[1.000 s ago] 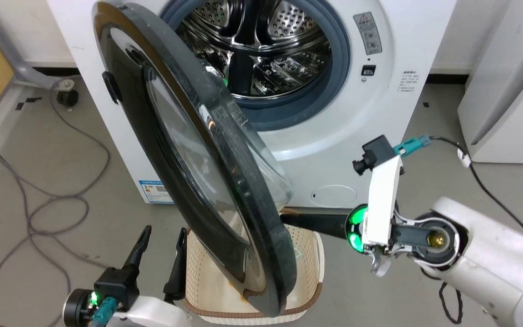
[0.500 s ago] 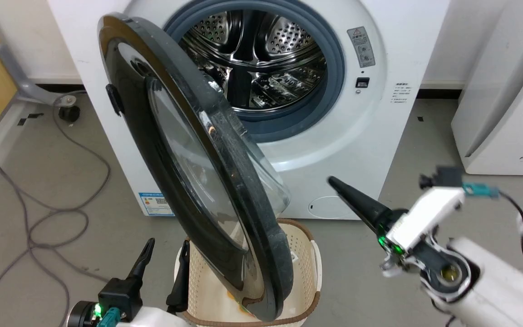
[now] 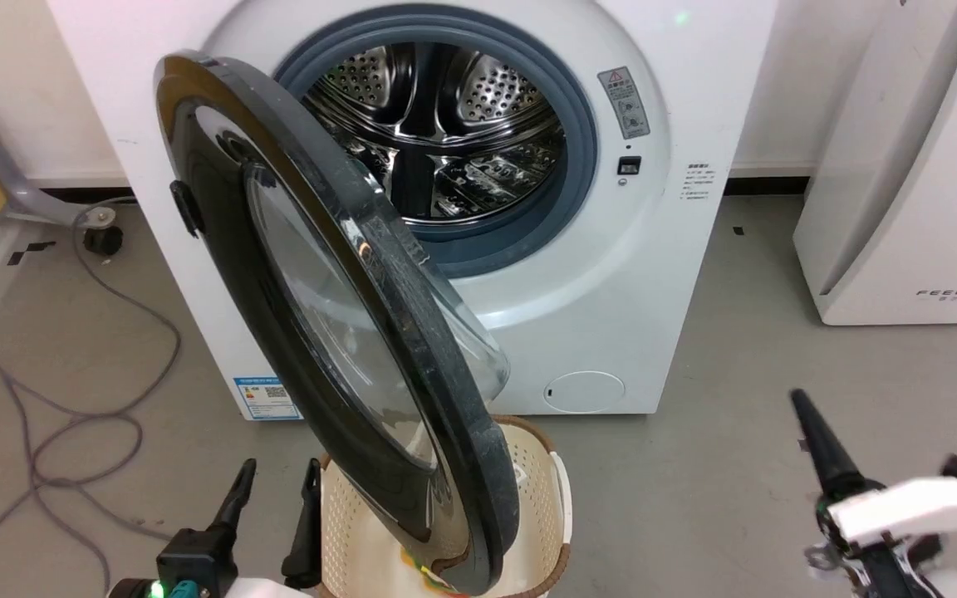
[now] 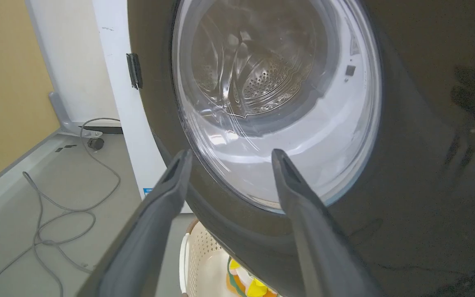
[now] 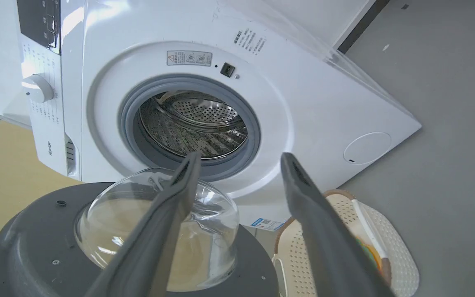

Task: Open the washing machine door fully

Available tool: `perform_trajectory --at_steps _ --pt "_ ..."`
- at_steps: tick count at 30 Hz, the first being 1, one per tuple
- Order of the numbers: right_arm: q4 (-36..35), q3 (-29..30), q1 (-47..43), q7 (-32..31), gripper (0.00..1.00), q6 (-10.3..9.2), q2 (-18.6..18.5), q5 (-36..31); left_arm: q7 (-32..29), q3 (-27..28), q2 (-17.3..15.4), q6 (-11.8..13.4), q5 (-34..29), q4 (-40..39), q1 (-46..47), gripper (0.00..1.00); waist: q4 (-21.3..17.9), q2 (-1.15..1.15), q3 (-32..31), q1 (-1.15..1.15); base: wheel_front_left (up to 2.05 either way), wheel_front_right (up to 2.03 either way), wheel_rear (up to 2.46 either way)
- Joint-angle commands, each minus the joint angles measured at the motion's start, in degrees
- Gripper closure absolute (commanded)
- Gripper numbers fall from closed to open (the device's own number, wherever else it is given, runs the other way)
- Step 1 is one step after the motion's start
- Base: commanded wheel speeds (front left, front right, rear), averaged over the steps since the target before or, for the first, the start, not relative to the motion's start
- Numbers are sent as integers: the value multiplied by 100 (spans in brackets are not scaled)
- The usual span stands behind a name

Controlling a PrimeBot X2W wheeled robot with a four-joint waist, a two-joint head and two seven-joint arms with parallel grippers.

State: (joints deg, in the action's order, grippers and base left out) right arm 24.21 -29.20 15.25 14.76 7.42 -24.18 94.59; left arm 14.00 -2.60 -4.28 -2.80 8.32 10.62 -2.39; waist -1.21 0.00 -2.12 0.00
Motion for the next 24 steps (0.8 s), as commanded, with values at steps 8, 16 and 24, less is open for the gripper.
perform_trajectory --at_steps 8,16,24 --pt "-344 2305 -981 23 0 7 1058 -3354 48 56 -83 79 54 -12 -71 0 -21 0 -18 0 0 0 0" --pt "-2003 3423 -1694 -102 0 7 2054 -6850 51 35 -124 120 74 -27 -53 0 -13 0 3 0 0 0 0" --pt "-2958 3117 -2264 -740 0 7 2127 -8128 41 14 -173 156 96 -45 -41 0 -33 0 64 0 0 0 0"
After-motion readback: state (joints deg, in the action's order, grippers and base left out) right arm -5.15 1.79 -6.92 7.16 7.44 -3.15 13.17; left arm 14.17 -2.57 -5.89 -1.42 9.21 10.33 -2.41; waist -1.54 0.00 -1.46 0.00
